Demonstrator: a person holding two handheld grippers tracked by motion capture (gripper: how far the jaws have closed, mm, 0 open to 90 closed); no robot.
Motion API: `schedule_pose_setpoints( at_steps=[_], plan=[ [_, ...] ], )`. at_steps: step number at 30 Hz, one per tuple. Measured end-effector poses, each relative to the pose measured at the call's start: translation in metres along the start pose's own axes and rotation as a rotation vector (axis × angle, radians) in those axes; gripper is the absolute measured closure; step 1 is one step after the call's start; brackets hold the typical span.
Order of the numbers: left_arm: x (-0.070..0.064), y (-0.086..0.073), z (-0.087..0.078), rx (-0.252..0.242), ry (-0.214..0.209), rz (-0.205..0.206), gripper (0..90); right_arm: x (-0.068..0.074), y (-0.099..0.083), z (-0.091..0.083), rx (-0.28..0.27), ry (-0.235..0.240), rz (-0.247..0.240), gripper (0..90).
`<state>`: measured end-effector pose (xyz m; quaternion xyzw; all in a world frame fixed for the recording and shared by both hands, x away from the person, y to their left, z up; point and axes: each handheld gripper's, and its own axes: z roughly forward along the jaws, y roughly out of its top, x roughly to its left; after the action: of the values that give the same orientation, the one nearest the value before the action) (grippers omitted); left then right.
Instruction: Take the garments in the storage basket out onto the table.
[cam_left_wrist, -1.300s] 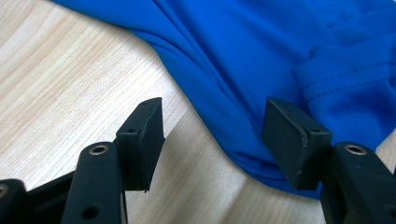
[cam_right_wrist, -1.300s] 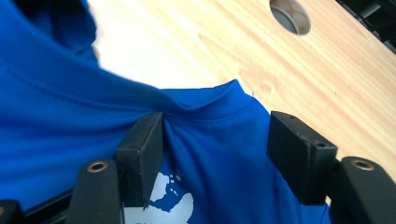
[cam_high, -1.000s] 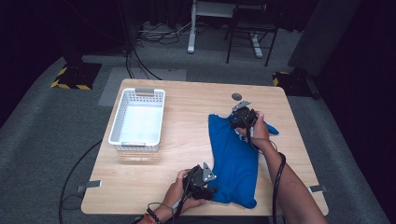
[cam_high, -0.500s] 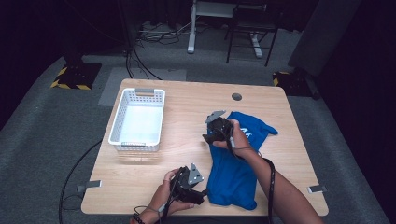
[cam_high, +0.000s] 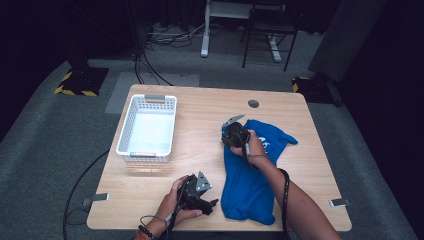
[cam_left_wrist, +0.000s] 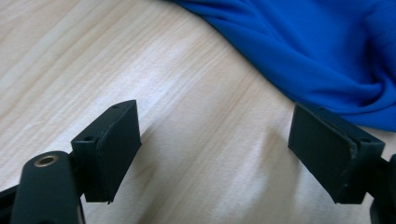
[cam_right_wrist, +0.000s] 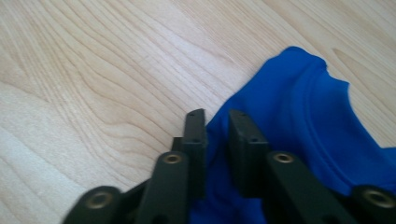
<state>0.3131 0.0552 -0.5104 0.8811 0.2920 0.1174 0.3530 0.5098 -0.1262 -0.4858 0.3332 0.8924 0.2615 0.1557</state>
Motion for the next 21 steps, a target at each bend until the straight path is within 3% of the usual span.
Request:
schedule_pose_setpoints(
  at_steps=[4,8,10,12,16,21],
  plan=[
    [0.001,0.0,0.003,-0.023,0.01,-0.008,14.7,-0.004,-0.003,-0.003,-0.007,-0.001,-0.01,88.5],
    [0.0,0.003,0.006,-0.026,0.024,-0.025,14.6,-0.008,-0.007,-0.023,-0.093,0.021,-0.001,89.2],
    [0.0,0.003,0.006,-0.026,0.027,-0.027,14.6,-0.009,-0.011,-0.037,-0.141,0.054,-0.002,89.2],
    [0.0,0.003,0.006,-0.027,0.029,-0.03,14.6,-0.011,-0.016,-0.052,-0.171,0.05,-0.007,89.2],
    [0.0,0.003,0.006,-0.027,0.03,-0.031,14.6,-0.026,-0.039,-0.081,-0.228,0.057,0.036,89.2],
    [-0.001,0.003,0.006,-0.027,0.031,-0.032,14.6,-0.051,-0.085,-0.109,-0.263,0.036,0.12,89.1]
  ],
)
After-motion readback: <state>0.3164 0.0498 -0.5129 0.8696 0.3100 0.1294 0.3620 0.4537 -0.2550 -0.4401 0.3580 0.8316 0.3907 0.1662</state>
